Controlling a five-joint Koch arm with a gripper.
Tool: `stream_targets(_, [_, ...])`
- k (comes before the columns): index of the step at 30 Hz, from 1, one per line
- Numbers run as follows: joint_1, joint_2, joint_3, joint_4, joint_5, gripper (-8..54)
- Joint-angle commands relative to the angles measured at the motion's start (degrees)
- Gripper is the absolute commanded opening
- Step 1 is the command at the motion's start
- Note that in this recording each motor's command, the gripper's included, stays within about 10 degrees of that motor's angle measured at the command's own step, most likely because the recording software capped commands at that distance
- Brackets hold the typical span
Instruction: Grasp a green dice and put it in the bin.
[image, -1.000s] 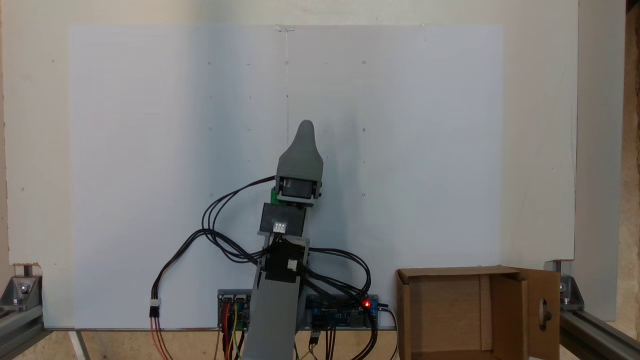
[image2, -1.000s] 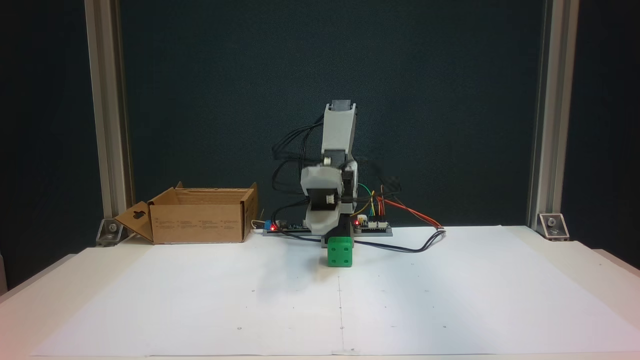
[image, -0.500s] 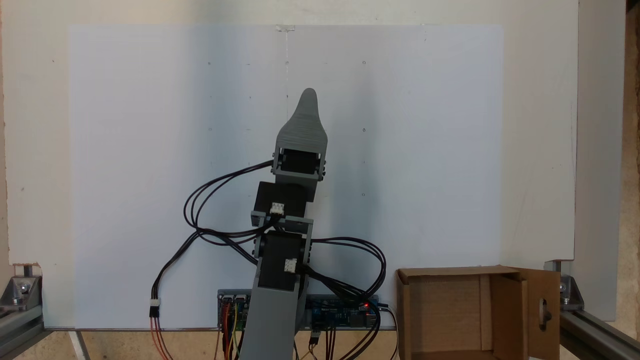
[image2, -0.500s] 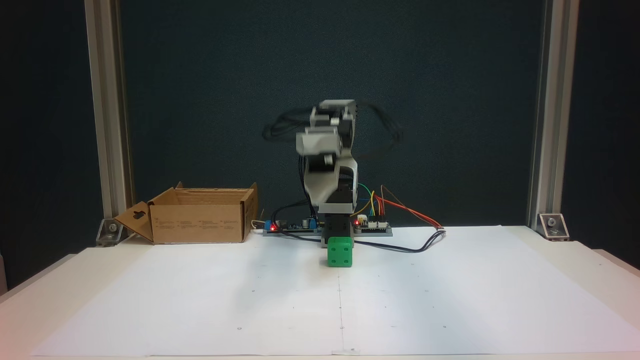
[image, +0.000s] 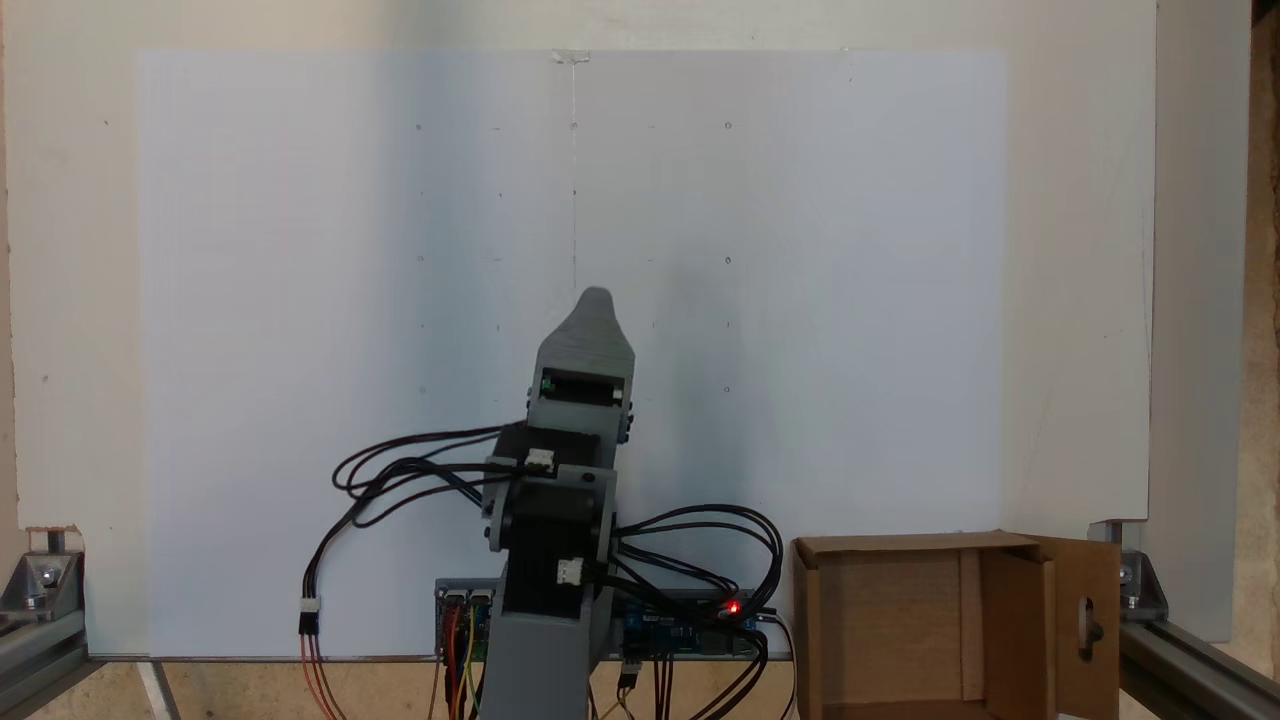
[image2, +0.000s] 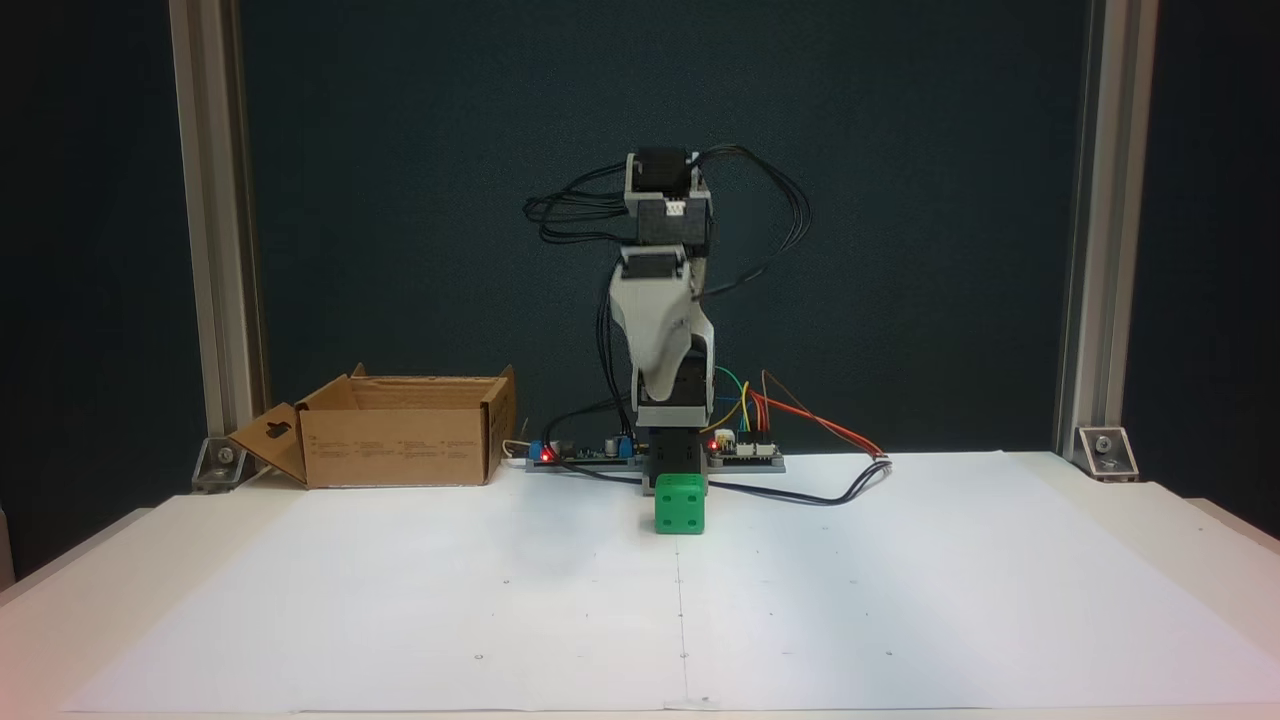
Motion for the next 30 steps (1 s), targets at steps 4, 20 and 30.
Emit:
stream_targets(4, [-1.9, 6.2, -3.3, 13.2, 2.3, 44.1])
stream_targets(20, [-7.6, 4.4, -3.5, 12.0, 8.6, 44.6])
stream_targets(30, [-7.7, -3.3, -0.5, 8.0, 8.6, 45.4])
